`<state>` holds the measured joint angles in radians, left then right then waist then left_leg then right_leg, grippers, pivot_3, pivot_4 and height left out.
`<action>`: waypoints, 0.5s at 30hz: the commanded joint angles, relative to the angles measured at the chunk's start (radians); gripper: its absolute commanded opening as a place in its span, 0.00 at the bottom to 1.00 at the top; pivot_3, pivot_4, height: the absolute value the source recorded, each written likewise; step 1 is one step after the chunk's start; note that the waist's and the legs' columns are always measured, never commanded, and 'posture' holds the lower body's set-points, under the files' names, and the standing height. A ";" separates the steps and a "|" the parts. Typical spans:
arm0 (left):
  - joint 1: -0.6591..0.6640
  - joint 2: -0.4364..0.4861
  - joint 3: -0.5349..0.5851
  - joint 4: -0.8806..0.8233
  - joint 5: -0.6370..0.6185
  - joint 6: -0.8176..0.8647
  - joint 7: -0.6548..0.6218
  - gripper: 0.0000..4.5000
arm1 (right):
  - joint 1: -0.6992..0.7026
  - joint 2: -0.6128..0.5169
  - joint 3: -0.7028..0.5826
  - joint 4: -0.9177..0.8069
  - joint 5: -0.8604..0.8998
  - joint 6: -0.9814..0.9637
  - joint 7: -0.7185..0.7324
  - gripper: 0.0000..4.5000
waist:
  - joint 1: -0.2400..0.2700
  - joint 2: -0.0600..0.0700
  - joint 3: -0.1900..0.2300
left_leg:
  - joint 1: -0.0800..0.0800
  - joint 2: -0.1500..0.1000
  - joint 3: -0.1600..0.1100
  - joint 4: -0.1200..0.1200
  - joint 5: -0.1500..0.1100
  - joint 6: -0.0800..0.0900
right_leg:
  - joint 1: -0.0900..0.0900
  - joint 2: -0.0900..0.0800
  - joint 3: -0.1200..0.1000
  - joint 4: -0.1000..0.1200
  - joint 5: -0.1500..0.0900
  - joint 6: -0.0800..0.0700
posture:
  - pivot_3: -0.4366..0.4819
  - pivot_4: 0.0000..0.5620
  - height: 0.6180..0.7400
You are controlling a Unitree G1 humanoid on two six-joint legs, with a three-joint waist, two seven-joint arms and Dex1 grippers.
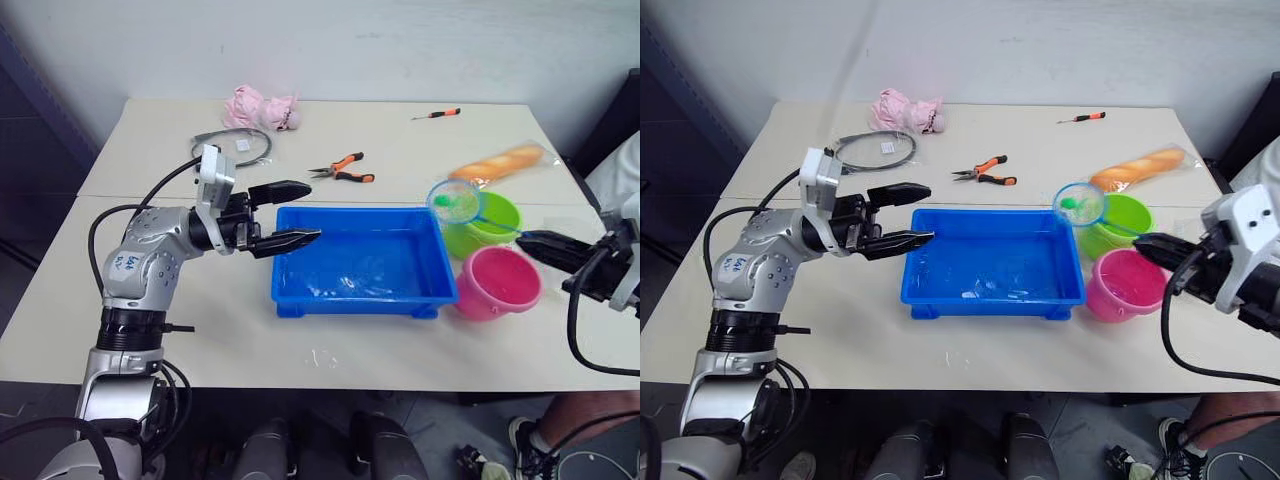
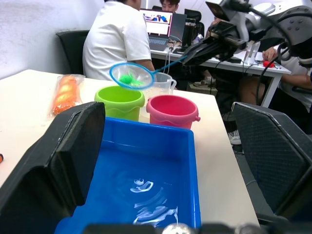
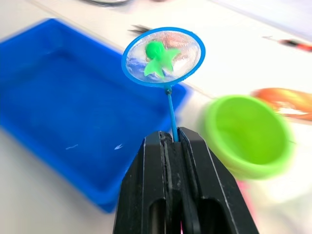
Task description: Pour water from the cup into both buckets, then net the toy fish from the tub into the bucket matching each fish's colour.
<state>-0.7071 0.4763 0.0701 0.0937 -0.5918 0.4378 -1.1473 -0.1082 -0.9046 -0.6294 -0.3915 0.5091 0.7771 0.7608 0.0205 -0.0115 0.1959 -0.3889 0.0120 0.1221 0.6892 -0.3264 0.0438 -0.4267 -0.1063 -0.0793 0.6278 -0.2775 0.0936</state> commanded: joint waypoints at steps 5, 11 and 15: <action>-0.012 -0.011 0.013 -0.016 -0.015 -0.012 0.005 0.99 | 0.027 0.005 0.096 0.227 -0.294 -0.410 -0.129 0.00 | 0.000 0.000 0.000 | 0.000 0.000 0.001 0.000 0.000 0.000 | 0.000 0.006 0.001 0.000 0.000 0.000 | 0.48 0.27 1.00; 0.009 -0.010 0.012 -0.031 -0.013 -0.014 0.007 0.99 | 0.040 -0.004 0.184 0.364 -0.444 -0.643 -0.186 0.00 | -0.002 0.000 0.000 | 0.001 0.001 0.001 0.000 0.000 -0.001 | 0.000 0.006 0.001 0.000 0.000 0.000 | 0.48 0.27 1.00; 0.028 -0.009 0.006 -0.042 -0.009 -0.017 0.008 0.99 | 0.031 -0.013 0.234 0.462 -0.569 -0.769 -0.282 0.00 | -0.006 0.000 0.000 | 0.001 0.001 0.001 0.000 0.001 -0.001 | 0.000 0.006 0.002 0.000 0.000 0.000 | 0.48 0.27 1.00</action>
<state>-0.6861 0.4655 0.0685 0.0890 -0.5915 0.4356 -1.1396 -0.0722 -0.8924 -0.3908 0.0549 -0.0099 0.0653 0.5238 0.0148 -0.0113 0.1959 -0.3881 0.0132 0.1234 0.6894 -0.3257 0.0426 -0.4268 -0.1000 -0.0773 0.6279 -0.2774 0.0937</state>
